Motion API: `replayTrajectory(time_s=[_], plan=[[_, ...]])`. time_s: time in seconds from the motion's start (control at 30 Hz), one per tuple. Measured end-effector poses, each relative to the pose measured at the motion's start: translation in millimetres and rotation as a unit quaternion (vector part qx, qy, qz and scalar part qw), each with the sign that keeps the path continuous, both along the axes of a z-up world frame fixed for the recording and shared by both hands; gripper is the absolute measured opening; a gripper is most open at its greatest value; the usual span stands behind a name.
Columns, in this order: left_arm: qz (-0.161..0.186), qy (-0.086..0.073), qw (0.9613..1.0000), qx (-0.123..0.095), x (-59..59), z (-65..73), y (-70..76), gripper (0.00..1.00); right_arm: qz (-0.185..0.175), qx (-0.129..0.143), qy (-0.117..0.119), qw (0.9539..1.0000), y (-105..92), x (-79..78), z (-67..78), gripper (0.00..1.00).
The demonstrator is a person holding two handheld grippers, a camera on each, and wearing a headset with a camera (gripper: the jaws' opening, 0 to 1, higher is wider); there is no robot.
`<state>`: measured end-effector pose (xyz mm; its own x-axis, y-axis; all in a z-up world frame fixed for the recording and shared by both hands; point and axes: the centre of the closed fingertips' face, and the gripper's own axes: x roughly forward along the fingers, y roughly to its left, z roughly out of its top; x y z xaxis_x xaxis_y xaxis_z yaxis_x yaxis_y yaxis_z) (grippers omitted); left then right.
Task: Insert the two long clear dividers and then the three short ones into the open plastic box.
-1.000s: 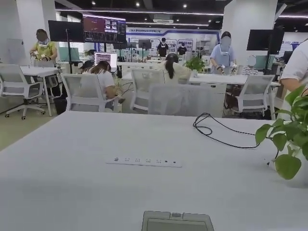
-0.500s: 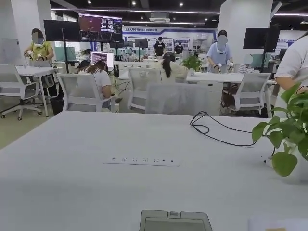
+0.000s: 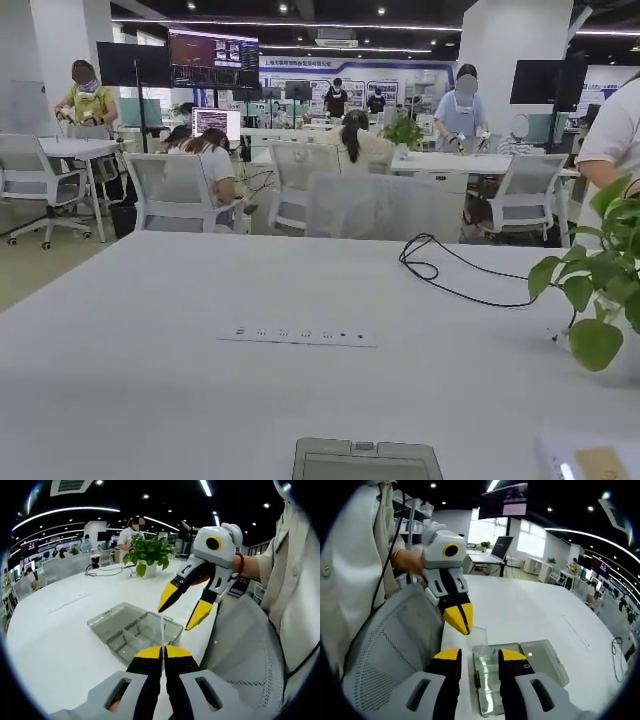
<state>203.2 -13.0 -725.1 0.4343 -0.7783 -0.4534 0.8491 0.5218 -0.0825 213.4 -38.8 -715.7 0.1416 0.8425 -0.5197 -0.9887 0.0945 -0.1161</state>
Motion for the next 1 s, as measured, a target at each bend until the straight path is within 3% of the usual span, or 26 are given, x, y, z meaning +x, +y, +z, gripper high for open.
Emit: replayTrajectory(time_s=[0.1, 0.17, 0.27, 0.43, 0.73, 1.0], plan=[[-0.033, -0.021, 0.9991, 0.018, -5.2, -0.2, -3.6, 0.00, 0.019, -0.001, 0.009, 0.9998, 1.1, -7.1, -1.8, 0.29], [-0.048, -0.019, 0.9985, 0.018, -7.9, -0.2, -5.6, 0.00, 0.032, 0.000, 0.017, 0.9994, 2.1, -11.9, -2.7, 0.28], [-0.079, -0.031, 0.9960, 0.026, -13.0, 2.0, -8.3, 0.00, 0.040, 0.007, 0.034, 0.9986, 3.2, -16.8, -1.8, 0.27], [-0.123, -0.028, 0.9917, 0.025, -24.3, 4.1, -13.4, 0.00, 0.059, 0.005, 0.044, 0.9973, 3.8, -24.5, -3.4, 0.25], [-0.162, -0.034, 0.9860, 0.026, -33.6, 4.5, -15.9, 0.00, 0.106, 0.008, 0.066, 0.9921, 6.1, -47.5, -4.5, 0.15], [-0.187, -0.045, 0.9811, 0.021, -38.6, 7.8, -14.4, 0.00, 0.117, 0.017, 0.068, 0.9906, 7.7, -52.2, -3.1, 0.05]])
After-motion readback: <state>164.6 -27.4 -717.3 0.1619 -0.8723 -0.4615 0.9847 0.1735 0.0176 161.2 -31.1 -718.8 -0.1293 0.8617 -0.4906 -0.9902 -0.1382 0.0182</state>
